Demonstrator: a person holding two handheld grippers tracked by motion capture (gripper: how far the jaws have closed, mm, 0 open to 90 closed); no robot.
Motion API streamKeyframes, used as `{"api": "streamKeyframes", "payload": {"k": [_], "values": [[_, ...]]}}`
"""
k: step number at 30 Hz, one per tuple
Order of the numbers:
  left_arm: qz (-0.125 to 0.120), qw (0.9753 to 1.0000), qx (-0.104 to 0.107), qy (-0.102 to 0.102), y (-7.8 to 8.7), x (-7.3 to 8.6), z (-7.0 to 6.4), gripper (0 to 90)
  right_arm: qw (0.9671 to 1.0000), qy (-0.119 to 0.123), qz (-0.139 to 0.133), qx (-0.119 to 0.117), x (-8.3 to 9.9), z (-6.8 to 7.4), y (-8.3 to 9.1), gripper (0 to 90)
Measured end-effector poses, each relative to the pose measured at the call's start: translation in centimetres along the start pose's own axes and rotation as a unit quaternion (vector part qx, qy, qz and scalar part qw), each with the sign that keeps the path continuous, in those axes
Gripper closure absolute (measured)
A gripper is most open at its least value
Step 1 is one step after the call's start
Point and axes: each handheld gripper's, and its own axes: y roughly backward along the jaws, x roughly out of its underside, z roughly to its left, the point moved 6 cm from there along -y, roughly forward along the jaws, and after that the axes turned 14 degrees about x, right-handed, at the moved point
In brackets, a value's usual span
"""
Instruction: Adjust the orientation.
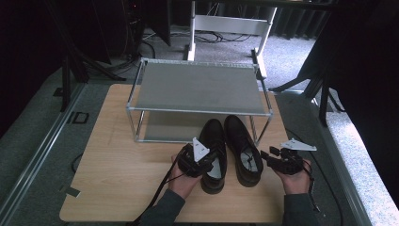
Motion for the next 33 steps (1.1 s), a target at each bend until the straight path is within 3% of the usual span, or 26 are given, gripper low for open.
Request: {"api": "streamKeyframes", "payload": {"k": [2,6,11,18,24,29,33], "values": [[-0.011,0.9997,0.015,0.016,0.8,0.0,0.1,46.7,0.9998,0.003,-0.004,-0.02,-0.4,0.4,0.2,47.9],[-0.02,0.999,0.03,0.025,2.3,0.4,0.2,46.6,0.9984,0.038,0.005,-0.041,-0.7,2.0,-0.1,45.3],[-0.014,0.9988,0.032,0.035,2.9,1.6,0.7,47.1,0.9976,0.059,0.026,-0.024,-0.9,3.3,-1.7,47.8],[0.015,0.9973,0.032,0.064,1.9,4.2,1.9,48.5,0.9976,0.059,0.035,-0.008,-1.4,3.5,-2.9,55.0],[0.039,0.9936,0.044,0.097,0.2,6.0,2.7,50.5,0.9979,0.054,0.034,-0.007,-1.6,3.3,-2.8,71.1],[0.046,0.9914,0.058,0.108,-0.3,6.5,3.1,52.6,0.9979,0.055,0.034,-0.002,-1.7,3.5,-2.5,77.5],[0.049,0.99,0.067,0.114,-0.5,6.7,3.0,55.3,0.9975,0.057,0.038,-0.014,-1.6,3.9,-2.2,78.1]]}}
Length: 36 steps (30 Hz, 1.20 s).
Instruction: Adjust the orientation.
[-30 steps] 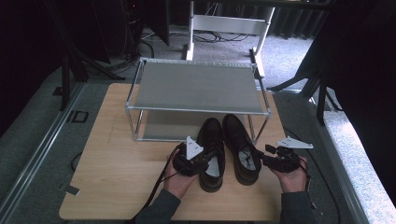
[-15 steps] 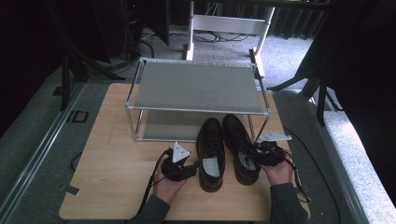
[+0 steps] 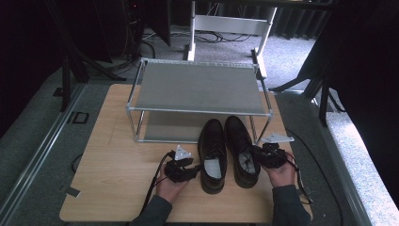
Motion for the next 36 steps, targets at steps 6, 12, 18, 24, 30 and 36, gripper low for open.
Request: {"api": "streamKeyframes", "payload": {"k": [6,12,18,24,30,36], "values": [[-0.002,0.9999,0.014,0.008,-0.1,0.0,0.1,57.0,1.0,0.004,0.001,-0.006,0.1,0.4,0.2,78.7],[-0.002,0.9994,0.03,0.017,-0.4,0.0,-0.1,59.6,0.9998,0.012,0.002,-0.015,0.1,0.8,0.4,79.3],[0.0,0.9988,0.046,0.015,-1.0,0.0,-0.8,59.5,0.9995,0.019,0.005,-0.025,0.5,0.8,0.7,79.5],[0.004,0.9987,0.05,0.011,-1.3,-0.1,-1.1,59.6,0.9991,0.019,0.005,-0.037,0.8,0.6,1.0,79.7],[0.004,0.9973,0.071,0.018,-1.8,-0.2,-1.6,62.4,0.9991,0.016,0.001,-0.038,1.0,0.2,1.1,79.6],[0.013,0.9958,0.091,0.005,-2.8,-0.6,-2.6,63.3,0.9995,0.027,-0.003,-0.013,0.3,-0.6,0.7,79.6]]}}
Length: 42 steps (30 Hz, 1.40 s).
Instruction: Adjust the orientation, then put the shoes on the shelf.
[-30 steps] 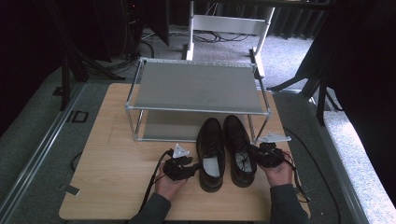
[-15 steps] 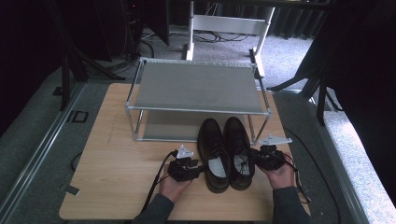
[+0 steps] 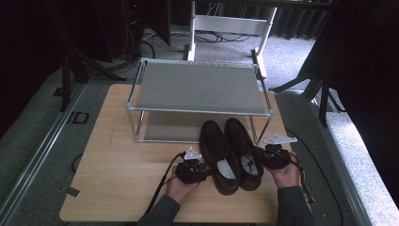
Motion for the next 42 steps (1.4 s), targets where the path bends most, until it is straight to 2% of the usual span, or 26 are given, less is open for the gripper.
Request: {"api": "streamKeyframes", "payload": {"k": [6,12,16,20,22,25,29,32,39,40,42], "values": [[0.012,0.9997,0.017,-0.013,-1.7,-0.4,-0.9,63.3,0.9998,0.007,-0.011,0.017,-0.9,-1.0,-0.7,79.6],[0.018,0.9993,0.022,-0.022,-3.1,-0.9,-1.7,63.1,0.9997,0.007,-0.016,0.018,-1.6,-2.2,-1.6,78.7],[0.02,0.9992,0.023,-0.027,-3.2,-0.9,-1.8,63.0,0.9998,0.013,-0.01,0.015,-1.7,-2.6,-1.9,77.7],[0.027,0.9987,0.022,-0.037,-3.2,-0.8,-1.9,60.8,0.9994,0.018,-0.007,0.027,-1.6,-2.6,-1.9,75.1],[0.034,0.9984,0.016,-0.042,-3.2,-0.7,-2.1,57.1,0.9993,0.016,-0.001,0.033,-1.4,-2.7,-1.9,69.4],[0.039,0.9977,0.011,-0.054,-2.8,-0.5,-2.3,54.6,0.9995,0.004,-0.004,0.031,-1.0,-2.8,-1.1,60.3],[0.026,0.9979,0.002,-0.059,-1.5,-0.6,-2.3,53.8,0.9992,-0.018,-0.007,0.034,-0.8,-3.0,0.4,51.0],[0.017,0.9983,-0.005,-0.055,-0.5,-0.6,-2.0,53.4,0.9989,-0.04,-0.008,0.024,-0.8,-2.8,1.6,50.4],[0.004,0.9991,-0.018,-0.039,1.1,-0.2,-1.1,53.3,0.9997,-0.024,0.002,0.005,-0.8,-1.0,2.8,49.7],[0.002,0.9992,-0.021,-0.035,1.4,0.0,-0.9,53.3,0.9997,-0.015,0.015,-0.009,-0.8,-0.2,2.9,51.2],[0.001,0.9992,-0.025,-0.031,1.8,0.3,-0.6,53.3,0.9996,-0.013,0.021,-0.011,-0.8,0.0,2.9,51.2]]}}
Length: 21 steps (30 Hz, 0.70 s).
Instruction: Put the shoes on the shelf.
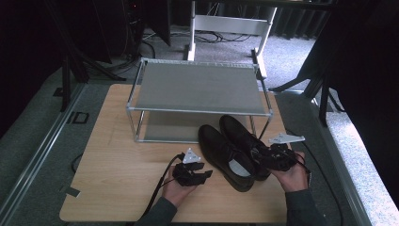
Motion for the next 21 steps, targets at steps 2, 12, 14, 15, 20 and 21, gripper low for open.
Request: {"api": "streamKeyframes", "payload": {"k": [2,12,14,15,20,21], "values": [[-0.001,1.0,-0.003,0.004,0.4,0.4,0.3,53.3,0.9998,0.007,0.018,-0.004,0.2,0.5,-0.1,51.4],[-0.005,0.9998,-0.011,0.014,1.2,1.0,0.9,53.2,0.9982,0.008,0.058,-0.015,0.8,1.2,-0.4,49.5],[-0.004,0.9998,-0.012,0.015,1.3,1.1,1.0,53.2,0.9978,0.007,0.062,-0.019,0.9,1.2,-0.3,48.6],[-0.004,0.9998,-0.012,0.015,1.3,1.1,1.0,53.2,0.9978,0.007,0.062,-0.019,0.9,1.2,-0.3,48.6],[-0.002,0.9998,-0.012,0.013,1.2,1.2,1.0,53.1,0.9957,0.009,0.09,-0.02,1.4,1.5,-0.5,45.1],[-0.002,0.9998,-0.012,0.013,1.2,1.2,1.0,53.1,0.9957,0.009,0.09,-0.02,1.4,1.5,-0.5,45.1]]}}
